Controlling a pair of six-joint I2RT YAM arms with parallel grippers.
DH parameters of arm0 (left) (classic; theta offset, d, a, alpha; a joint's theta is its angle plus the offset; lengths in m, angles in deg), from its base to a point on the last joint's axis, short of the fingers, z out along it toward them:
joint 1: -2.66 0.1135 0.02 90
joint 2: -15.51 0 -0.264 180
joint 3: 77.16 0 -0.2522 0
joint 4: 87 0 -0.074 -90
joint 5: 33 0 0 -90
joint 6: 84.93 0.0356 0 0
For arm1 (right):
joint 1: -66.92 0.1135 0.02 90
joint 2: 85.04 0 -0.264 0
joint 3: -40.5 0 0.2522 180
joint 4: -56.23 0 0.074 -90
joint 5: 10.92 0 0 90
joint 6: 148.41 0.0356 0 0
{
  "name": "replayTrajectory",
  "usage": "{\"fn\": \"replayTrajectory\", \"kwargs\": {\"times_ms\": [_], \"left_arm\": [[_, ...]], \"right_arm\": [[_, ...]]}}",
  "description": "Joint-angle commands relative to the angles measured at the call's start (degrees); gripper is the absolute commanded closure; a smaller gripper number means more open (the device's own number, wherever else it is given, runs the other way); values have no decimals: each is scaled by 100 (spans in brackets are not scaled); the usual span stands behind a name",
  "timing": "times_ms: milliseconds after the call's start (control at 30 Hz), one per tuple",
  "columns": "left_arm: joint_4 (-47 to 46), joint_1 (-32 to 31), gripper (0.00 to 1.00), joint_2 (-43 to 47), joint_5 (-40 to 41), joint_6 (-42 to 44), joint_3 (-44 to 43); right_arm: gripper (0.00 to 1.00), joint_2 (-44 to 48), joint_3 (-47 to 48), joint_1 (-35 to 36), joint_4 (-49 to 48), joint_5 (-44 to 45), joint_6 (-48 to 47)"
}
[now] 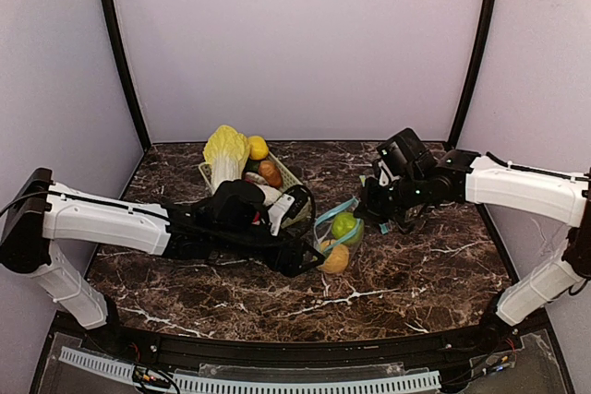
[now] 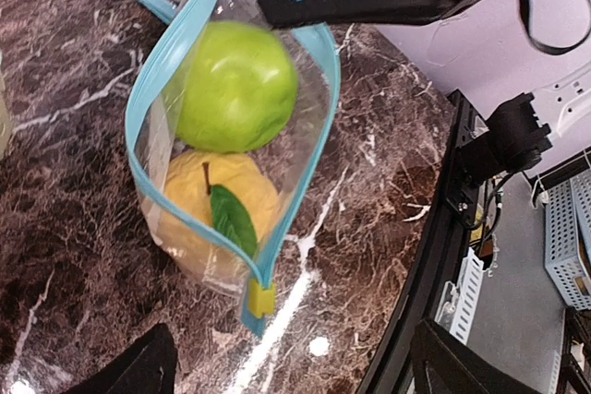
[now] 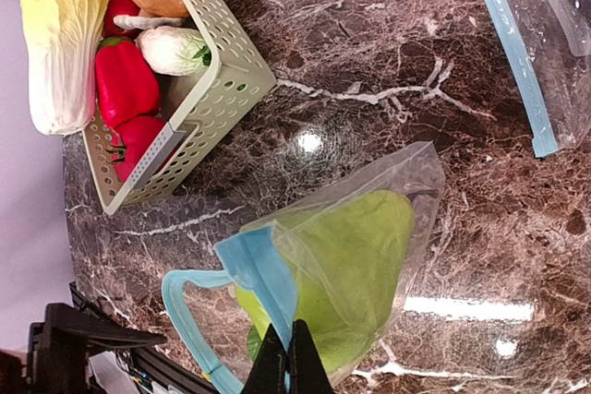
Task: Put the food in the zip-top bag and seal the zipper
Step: Pass from the right arm to the left
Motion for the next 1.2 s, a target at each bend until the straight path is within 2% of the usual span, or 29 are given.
{"fn": "replayTrajectory", "kwargs": {"times_ms": [0,133,233,267,333,567,633,767,833,900,933,1033,1167], "left_arm": [[-278,-84,11,-246,97,-196,203],[-222,-109,12,-471,307,-178,98],[-210,-105,23,-655,347,-154,-61],[-184,-108,30,-686,346,-126,-138],[-174,-105,38,-779,354,-96,-222],[-187,-113,43,-935,507,-67,-318],[-143,-111,48,-965,562,-42,-360],[-76,-142,65,-988,640,43,-451],[-30,-165,82,-994,668,117,-500],[17,-196,92,-1006,684,195,-533],[23,-224,95,-1007,676,241,-533],[48,-273,99,-1010,678,324,-547],[81,-290,99,-1010,732,326,-547]], "right_arm": [[100,-51,-14,38,-97,120,281],[100,-43,-37,40,-106,90,266],[100,-29,-60,38,-106,79,250],[100,-35,-59,38,-101,79,246],[100,-31,-88,36,-107,79,241],[100,-53,-167,38,-107,79,215],[100,-46,-178,44,-104,95,195],[100,-64,-178,36,-105,114,158],[100,-102,-183,38,-134,82,90],[100,-158,-176,38,-222,-2,-65],[94,-180,-171,38,-267,-37,-154],[61,-259,-124,39,-315,-61,-408],[35,-333,-109,40,-321,-54,-670]]}}
